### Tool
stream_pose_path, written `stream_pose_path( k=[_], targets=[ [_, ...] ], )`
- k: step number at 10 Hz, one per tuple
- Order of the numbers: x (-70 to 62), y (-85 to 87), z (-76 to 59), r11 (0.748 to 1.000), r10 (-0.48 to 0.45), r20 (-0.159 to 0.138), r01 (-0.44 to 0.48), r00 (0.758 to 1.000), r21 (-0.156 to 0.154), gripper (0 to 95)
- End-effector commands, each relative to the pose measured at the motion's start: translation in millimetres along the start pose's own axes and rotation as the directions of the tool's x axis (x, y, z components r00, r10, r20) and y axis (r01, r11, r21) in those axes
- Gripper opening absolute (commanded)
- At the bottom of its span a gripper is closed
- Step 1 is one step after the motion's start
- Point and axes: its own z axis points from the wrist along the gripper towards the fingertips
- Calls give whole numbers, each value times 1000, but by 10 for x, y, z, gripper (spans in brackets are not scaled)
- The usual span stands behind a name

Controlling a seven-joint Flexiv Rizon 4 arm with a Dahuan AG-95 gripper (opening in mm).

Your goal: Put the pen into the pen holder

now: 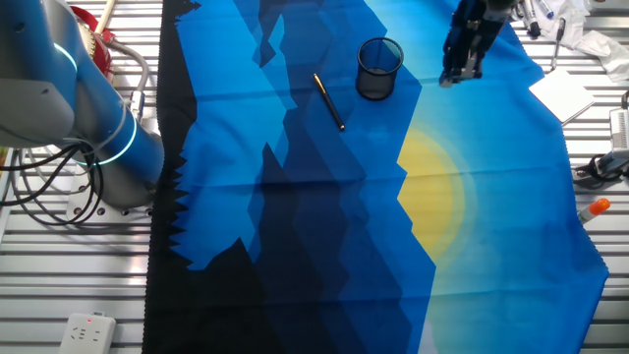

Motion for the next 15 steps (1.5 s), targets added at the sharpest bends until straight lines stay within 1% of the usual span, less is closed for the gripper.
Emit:
stream_pose_path(
  k=[1,2,3,5,8,10,15],
  targets=[
    [5,-8,5,1000,22,8,-22,1000,-7,0],
    [5,-8,5,1000,8,12,-8,1000,-9,0],
    [5,-8,5,1000,4,17,-4,1000,-4,0],
    [6,-9,6,1000,-10,15,10,1000,-5,0],
    [6,-9,5,1000,5,0,-5,1000,-1,0],
    [5,-9,6,1000,30,-18,-30,999,2,0],
    [5,-9,6,998,62,-22,-62,998,2,0]
  ],
)
